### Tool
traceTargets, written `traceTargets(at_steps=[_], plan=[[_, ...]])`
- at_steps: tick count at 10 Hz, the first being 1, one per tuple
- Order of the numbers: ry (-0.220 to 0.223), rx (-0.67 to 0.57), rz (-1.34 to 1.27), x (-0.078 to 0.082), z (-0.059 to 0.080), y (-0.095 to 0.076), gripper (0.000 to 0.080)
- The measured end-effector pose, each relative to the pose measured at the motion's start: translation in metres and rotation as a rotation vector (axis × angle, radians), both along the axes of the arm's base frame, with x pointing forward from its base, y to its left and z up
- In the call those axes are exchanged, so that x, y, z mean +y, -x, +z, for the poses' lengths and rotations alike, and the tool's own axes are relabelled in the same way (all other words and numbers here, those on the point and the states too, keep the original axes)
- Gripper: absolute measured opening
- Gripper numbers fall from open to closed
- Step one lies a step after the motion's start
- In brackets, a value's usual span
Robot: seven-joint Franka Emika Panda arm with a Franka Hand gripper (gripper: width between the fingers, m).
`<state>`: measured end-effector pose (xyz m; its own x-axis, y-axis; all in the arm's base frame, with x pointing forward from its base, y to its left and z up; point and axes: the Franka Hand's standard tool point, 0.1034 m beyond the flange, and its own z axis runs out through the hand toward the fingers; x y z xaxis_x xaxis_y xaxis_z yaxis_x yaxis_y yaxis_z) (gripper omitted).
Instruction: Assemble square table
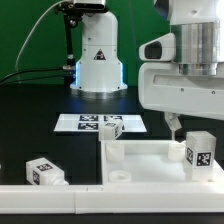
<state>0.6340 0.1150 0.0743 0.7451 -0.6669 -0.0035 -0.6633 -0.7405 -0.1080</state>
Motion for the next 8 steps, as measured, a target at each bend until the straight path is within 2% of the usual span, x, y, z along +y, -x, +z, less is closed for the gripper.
traceTargets(at_steps=[2, 4, 6, 7, 8], plan=[[0.01, -0.01, 0.136, -0.0006, -0.0005, 0.0003, 0.0649], [0.049, -0.035, 0.47, 0.0011, 0.0004, -0.0002, 0.0649], [0.045, -0.032, 0.438, 0.0024, 0.0, 0.0, 0.0649], [0.046, -0.032, 0.443, 0.0021, -0.0002, 0.0001, 0.0554], [0.042, -0.03, 0.411, 0.0024, -0.0003, 0.0002, 0.0554]])
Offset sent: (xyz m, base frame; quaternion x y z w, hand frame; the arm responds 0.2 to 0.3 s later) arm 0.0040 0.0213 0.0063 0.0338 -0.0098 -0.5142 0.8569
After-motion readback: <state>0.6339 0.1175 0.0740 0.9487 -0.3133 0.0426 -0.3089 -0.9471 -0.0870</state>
